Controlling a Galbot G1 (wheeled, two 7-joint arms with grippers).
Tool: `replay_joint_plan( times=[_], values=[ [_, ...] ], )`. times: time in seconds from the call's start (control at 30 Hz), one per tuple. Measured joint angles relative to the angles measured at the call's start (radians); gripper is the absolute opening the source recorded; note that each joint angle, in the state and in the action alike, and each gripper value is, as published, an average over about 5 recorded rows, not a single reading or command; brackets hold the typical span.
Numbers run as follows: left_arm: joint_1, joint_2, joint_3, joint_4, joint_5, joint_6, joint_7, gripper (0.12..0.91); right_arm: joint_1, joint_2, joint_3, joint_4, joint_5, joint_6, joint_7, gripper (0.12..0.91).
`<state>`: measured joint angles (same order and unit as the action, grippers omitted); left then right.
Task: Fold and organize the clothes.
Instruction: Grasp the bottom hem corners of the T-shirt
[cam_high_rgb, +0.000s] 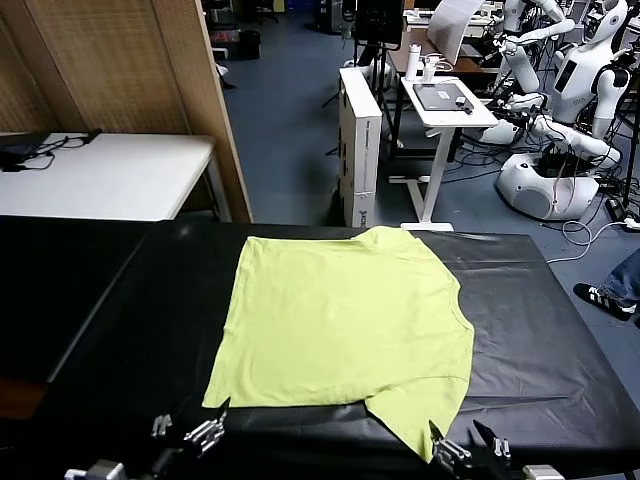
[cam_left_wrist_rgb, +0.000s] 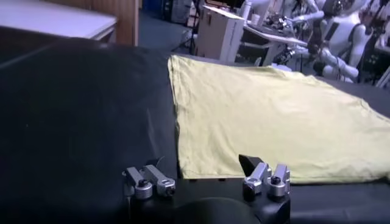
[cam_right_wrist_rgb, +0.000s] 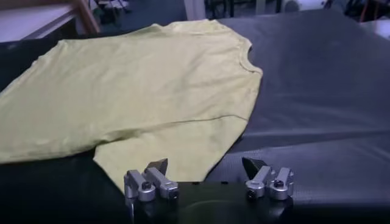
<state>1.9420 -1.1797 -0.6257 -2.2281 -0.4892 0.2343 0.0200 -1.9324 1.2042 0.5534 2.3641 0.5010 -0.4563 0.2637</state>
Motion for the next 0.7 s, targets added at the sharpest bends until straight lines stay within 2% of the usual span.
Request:
replay_joint_plan(
  times=[0.37, 0.43, 0.57, 0.7],
  values=[
    [-0.004, -0.003, 0.002, 0.019, 0.001, -0.011, 0.002, 0.901, 0.029, 0.02, -0.038, -0.032, -0.021, -0.003, 0.0, 0.907],
    [-0.004, -0.003, 0.004, 0.022, 0.002, -0.014, 0.003, 0.874, 0.029, 0.021, -0.039, -0.036, -0.023, -0.003, -0.001, 0.897],
    [-0.002, -0.006, 0.006, 0.024, 0.005, -0.021, 0.004, 0.731, 0.028, 0.022, -0.039, -0.04, -0.023, -0.003, 0.0, 0.785],
    [0.002, -0.009, 0.007, 0.028, 0.01, -0.029, 0.004, 0.506, 0.026, 0.022, -0.04, -0.043, -0.023, -0.002, 0.001, 0.604]
  ],
)
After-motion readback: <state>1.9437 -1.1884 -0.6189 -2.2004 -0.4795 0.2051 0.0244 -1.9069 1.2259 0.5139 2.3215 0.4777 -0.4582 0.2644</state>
